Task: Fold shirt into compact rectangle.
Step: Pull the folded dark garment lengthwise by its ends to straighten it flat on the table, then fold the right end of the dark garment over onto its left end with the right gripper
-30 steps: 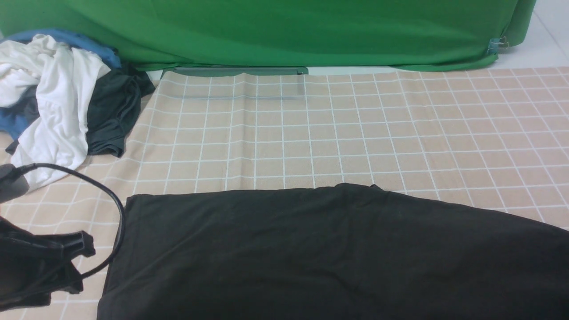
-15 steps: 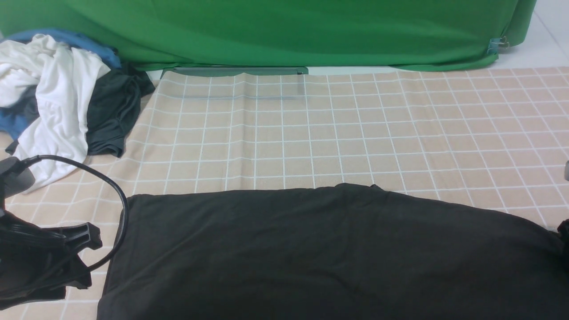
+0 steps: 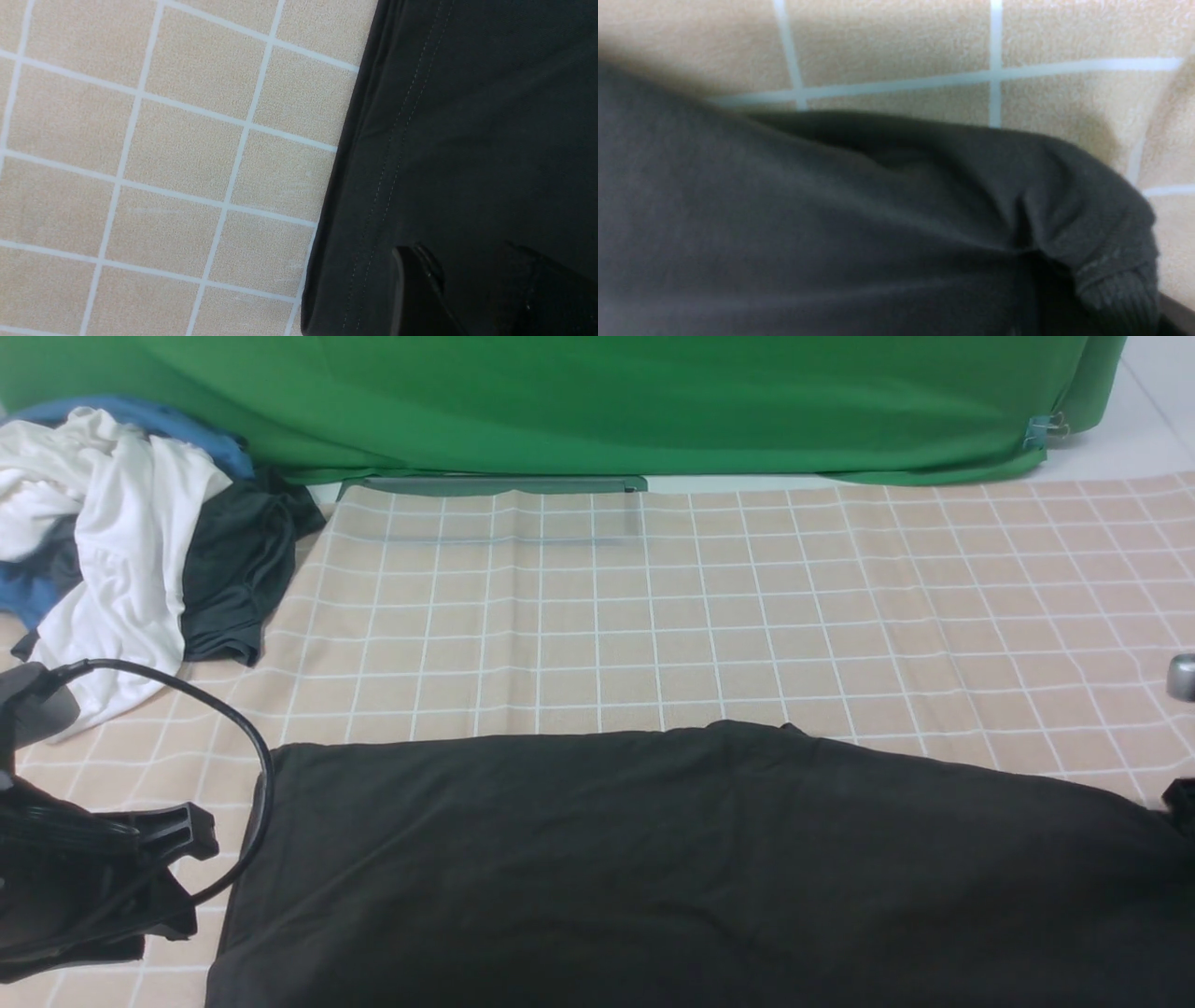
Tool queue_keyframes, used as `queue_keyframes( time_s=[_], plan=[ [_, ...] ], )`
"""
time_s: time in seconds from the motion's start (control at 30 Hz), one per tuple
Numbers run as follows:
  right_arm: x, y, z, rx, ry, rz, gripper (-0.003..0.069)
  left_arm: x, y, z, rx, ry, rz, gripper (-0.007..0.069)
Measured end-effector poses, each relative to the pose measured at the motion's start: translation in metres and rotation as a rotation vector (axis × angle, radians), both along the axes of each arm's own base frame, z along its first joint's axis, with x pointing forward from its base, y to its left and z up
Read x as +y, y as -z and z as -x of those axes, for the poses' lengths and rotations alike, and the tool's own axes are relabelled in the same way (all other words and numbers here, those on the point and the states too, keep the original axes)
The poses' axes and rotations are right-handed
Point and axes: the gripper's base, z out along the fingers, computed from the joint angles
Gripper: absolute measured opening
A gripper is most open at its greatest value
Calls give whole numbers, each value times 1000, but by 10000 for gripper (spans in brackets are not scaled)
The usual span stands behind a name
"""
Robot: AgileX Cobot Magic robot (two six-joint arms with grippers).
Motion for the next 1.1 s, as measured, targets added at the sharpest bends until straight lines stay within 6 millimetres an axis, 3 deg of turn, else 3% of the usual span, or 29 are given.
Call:
queue_keyframes(
  time_s=[0.03,0.2,0.43,0.6,0.7,0.8,0.93,1.1],
  plan=[
    [0,-19,2,-36,0,13,93,0,0,0,2,0,1,215],
    [-1,-70,10,-183,-18,86,93,-1,0,1,7,7,6,215],
    [1,-76,17,-168,-14,78,93,-2,0,1,10,13,14,215],
    [14,-87,16,-201,11,-55,93,-2,0,1,10,11,22,215],
    [37,-108,16,-261,-34,-154,92,-3,0,1,10,10,27,215],
    [71,-132,15,-311,-130,-231,92,-4,0,1,9,7,39,215],
    [131,-160,17,-363,-294,-302,92,-4,-7,-2,-6,9,42,215],
    [211,-181,25,-424,-463,-401,92,-3,-33,-10,-75,10,30,215]
  ],
)
